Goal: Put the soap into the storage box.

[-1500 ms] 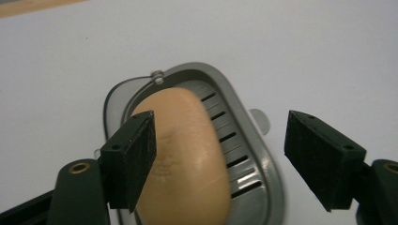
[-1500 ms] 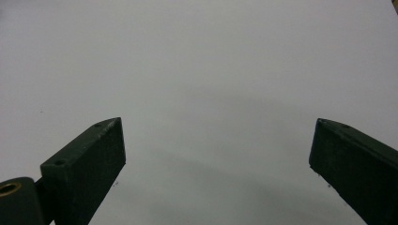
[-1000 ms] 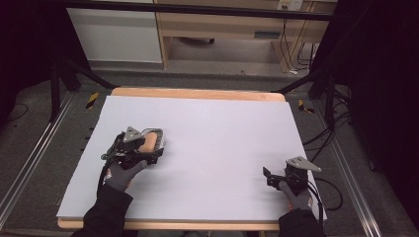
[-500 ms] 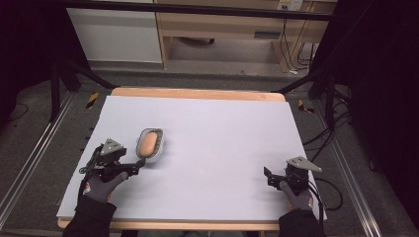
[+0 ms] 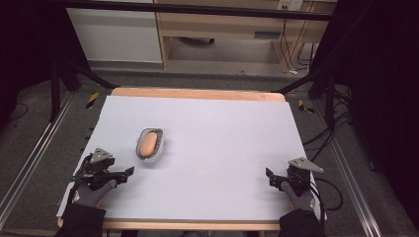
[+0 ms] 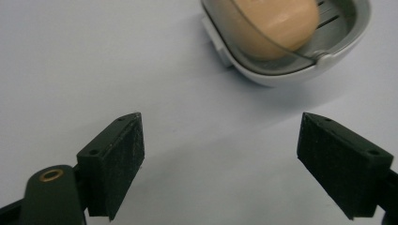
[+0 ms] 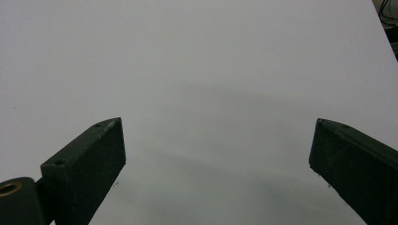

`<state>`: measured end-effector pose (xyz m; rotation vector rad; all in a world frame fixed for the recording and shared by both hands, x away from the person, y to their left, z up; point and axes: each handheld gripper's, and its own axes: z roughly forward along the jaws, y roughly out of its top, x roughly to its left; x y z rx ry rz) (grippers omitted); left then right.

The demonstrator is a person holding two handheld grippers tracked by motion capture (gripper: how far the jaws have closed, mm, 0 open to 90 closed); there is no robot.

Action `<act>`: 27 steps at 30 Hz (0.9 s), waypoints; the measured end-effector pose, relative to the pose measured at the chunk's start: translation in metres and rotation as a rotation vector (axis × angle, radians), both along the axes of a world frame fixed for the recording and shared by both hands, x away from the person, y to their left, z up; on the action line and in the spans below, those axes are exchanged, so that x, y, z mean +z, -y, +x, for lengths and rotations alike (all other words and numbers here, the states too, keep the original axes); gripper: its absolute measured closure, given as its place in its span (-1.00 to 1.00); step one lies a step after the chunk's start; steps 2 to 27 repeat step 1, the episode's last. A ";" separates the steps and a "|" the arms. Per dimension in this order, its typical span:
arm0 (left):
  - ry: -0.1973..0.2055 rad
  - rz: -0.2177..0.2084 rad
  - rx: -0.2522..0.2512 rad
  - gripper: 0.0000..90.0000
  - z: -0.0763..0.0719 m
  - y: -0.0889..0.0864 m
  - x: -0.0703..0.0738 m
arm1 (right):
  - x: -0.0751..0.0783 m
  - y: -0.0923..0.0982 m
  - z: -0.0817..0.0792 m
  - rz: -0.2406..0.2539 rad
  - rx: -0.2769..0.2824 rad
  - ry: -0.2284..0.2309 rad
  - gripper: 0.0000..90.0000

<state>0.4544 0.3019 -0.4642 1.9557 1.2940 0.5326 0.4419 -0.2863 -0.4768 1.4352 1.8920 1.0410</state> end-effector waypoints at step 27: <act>-0.006 -0.003 0.009 -0.66 0.000 -0.002 -0.001 | -0.001 0.000 0.000 -0.012 0.000 0.001 -0.90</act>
